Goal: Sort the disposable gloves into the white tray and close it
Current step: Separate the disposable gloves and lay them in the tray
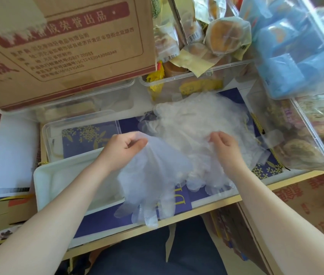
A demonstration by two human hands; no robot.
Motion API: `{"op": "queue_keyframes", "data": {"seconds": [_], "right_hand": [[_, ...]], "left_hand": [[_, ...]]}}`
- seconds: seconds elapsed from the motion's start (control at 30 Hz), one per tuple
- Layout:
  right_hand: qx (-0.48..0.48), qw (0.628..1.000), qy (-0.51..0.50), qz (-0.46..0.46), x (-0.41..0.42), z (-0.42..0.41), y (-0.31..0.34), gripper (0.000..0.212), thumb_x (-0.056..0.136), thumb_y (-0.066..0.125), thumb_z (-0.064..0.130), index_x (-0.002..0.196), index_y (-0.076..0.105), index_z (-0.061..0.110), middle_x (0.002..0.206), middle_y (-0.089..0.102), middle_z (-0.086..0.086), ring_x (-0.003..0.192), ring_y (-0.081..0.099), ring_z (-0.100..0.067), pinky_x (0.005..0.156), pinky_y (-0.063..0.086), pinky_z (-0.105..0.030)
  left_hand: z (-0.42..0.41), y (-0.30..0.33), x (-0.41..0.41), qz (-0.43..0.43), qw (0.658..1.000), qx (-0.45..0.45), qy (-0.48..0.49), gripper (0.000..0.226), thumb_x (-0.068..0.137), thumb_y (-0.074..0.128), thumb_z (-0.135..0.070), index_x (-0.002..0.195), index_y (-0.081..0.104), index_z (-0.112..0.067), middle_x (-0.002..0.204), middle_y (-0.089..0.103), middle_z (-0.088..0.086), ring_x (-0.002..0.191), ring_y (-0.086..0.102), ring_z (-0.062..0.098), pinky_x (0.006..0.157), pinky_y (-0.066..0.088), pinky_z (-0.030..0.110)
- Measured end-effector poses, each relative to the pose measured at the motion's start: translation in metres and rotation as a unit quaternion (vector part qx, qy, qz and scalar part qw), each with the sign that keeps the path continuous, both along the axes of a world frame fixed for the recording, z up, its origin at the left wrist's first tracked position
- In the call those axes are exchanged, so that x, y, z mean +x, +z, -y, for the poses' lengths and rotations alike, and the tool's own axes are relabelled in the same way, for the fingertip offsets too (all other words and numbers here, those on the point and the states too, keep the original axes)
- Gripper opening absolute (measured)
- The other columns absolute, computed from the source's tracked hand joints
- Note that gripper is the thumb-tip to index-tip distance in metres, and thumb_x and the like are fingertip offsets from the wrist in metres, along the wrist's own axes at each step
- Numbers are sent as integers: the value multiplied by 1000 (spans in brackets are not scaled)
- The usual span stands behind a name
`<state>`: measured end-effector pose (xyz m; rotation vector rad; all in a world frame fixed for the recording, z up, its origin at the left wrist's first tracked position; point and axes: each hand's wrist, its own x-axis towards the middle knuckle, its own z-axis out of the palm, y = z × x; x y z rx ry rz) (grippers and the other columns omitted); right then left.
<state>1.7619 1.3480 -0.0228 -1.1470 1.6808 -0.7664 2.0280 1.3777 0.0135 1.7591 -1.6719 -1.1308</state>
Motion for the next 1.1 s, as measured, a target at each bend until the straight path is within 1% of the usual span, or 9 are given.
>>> {"op": "queue_keyframes", "data": {"seconds": [0.1,0.23,0.37,0.47,0.6,0.8,0.87,1.0,1.1], "right_hand": [[77,968,-112,210,7,1,34,47,100,37,35,75,66,8,80,70,-11,86,65,-22,82,49,-30],[95,889,-4,448,6,-7,56,47,89,47,49,68,72,14,94,71,-9,93,66,-25,90,52,-43],[63,835,19,547,6,-11,56,5,79,63,14,80,68,13,101,70,-3,93,67,-17,79,55,-34],[94,779,-46,618,6,-12,50,28,79,45,0,80,72,11,88,72,0,81,70,-10,75,57,-32],[105,724,-31,681,14,-18,39,45,68,66,-9,110,66,8,109,69,-5,92,70,-16,80,57,-40],[132,775,8,617,21,-23,33,65,85,46,-9,144,35,15,146,40,-16,119,47,-31,93,51,-46],[136,802,-8,581,24,-22,34,60,89,33,-11,143,37,14,142,44,-17,120,49,-33,92,52,-45],[104,830,-70,543,28,-21,40,57,91,33,-11,140,27,17,133,57,-4,97,65,-18,96,47,-37],[121,915,-98,372,27,-24,46,52,91,44,-9,136,36,16,123,60,-3,92,57,-17,89,46,-35]], "left_hand": [[2,8,-12,-68,997,-8,-43,14,90,58,-28,79,64,-34,81,66,0,63,49,10,58,36,15],[9,16,-26,-105,993,39,-35,21,76,60,-50,96,55,-46,96,64,-25,84,59,-4,78,43,14],[11,15,-40,-199,971,127,24,67,83,68,-29,139,31,-31,133,47,-13,121,49,12,100,38,28],[10,11,-41,-283,935,210,48,89,71,72,-44,145,28,-20,141,45,0,127,46,15,108,31,31],[1,5,-42,-378,883,276,-19,98,52,80,-61,134,43,-19,128,61,0,121,54,21,101,36,39],[2,7,-52,-361,894,265,1,58,73,67,-33,128,51,-23,108,63,-4,91,61,11,76,45,24],[5,10,-56,-407,880,245,8,27,85,60,-10,109,63,-21,94,70,-3,79,65,9,67,50,20],[9,20,-55,-457,854,236,76,28,85,52,2,66,68,-12,62,66,2,54,62,13,56,51,19],[10,24,-42,-348,926,128,68,27,82,62,6,70,67,-18,66,66,-4,57,58,9,55,49,21]]}}
